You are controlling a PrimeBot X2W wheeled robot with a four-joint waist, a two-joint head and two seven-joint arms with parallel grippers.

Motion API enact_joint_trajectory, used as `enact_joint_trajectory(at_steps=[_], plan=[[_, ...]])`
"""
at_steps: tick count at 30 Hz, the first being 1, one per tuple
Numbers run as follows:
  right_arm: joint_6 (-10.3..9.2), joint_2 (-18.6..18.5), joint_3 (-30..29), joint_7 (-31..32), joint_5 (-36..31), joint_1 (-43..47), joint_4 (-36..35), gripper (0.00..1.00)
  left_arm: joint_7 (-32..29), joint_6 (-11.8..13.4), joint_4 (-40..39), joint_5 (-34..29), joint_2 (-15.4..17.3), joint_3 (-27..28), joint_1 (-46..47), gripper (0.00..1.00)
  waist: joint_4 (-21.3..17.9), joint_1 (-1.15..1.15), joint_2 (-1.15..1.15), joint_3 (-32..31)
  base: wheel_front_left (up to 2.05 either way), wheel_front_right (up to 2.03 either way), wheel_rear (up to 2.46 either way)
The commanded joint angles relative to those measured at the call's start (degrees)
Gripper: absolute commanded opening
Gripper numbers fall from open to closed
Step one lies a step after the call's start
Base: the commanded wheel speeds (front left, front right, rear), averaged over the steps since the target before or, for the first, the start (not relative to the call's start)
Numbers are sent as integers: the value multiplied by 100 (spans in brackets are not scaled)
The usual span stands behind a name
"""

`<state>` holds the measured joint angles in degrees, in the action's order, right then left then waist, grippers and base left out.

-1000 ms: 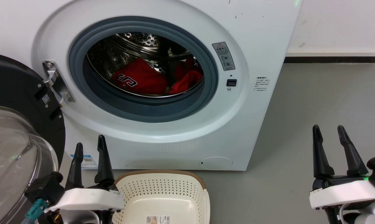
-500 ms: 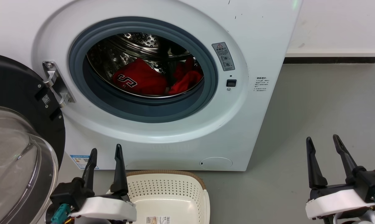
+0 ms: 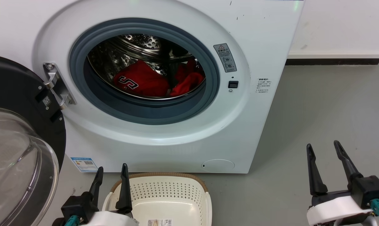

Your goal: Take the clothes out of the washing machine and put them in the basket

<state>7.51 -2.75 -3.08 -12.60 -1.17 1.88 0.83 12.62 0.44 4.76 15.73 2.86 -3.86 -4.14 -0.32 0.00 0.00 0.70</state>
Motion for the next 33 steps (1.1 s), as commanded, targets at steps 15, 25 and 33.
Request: enact_joint_trajectory(at_steps=[15,25,33], plan=[[-4,-19,-4,-201,-271,43,557,100,199,14,-265,-847,3,-158,-41,100,12,0,0,-17,0,0,0],[-4,-19,-15,-266,-495,-4,588,100,269,35,-353,-1097,3,-193,-104,100,-12,0,0,-29,0,0,0],[-4,-19,-34,-266,-442,-25,581,100,261,10,-281,-940,3,-178,-113,100,-34,0,0,-60,0,0,0]])
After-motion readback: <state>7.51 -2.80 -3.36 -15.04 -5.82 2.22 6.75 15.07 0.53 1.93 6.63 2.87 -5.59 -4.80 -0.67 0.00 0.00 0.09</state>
